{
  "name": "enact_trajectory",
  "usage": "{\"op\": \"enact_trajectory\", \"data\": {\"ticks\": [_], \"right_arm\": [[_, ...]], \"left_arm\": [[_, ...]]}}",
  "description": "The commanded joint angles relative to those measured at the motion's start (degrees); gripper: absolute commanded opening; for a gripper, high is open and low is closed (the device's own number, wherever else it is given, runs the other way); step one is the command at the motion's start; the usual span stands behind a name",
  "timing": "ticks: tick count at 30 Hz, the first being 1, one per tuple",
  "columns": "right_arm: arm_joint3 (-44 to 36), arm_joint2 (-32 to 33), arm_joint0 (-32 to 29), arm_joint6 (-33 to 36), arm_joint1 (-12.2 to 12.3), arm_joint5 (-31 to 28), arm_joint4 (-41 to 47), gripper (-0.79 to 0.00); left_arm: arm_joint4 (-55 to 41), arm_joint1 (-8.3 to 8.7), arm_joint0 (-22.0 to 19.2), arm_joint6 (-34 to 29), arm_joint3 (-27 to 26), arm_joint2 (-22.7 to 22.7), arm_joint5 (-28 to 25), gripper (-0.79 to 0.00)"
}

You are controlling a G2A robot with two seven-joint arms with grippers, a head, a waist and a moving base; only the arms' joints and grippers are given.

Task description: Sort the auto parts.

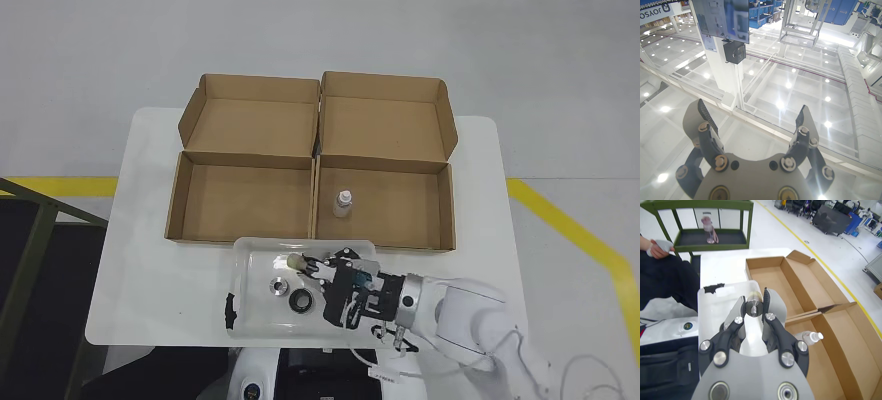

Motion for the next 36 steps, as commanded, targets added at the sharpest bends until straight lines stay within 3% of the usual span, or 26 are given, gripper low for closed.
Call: {"op": "enact_trajectory", "data": {"ticks": [1,12,19,27,36], "right_arm": [[-0.2,0.9,-0.2,-2.9,0.0,-0.1,2.2,-0.785],[-2.3,4.7,-1.0,-17.4,-0.1,2.1,6.1,-0.785],[-1.3,6.0,-0.7,-22.8,-0.4,2.7,10.3,-0.785],[-2.6,6.1,-1.4,-26.2,-0.6,5.0,9.0,-0.785],[1.0,9.8,-1.2,-24.2,-0.3,3.5,7.8,-0.785]], "left_arm": [[0.0,0.0,0.0,0.0,0.0,0.0,0.0,0.0],[0.0,0.0,0.0,0.0,0.0,0.0,0.0,0.0],[0.0,0.0,0.0,0.0,0.0,0.0,0.0,0.0],[0.0,0.0,0.0,0.0,0.0,0.0,0.0,0.0],[0.0,0.0,0.0,0.0,0.0,0.0,0.0,0.0]]}}
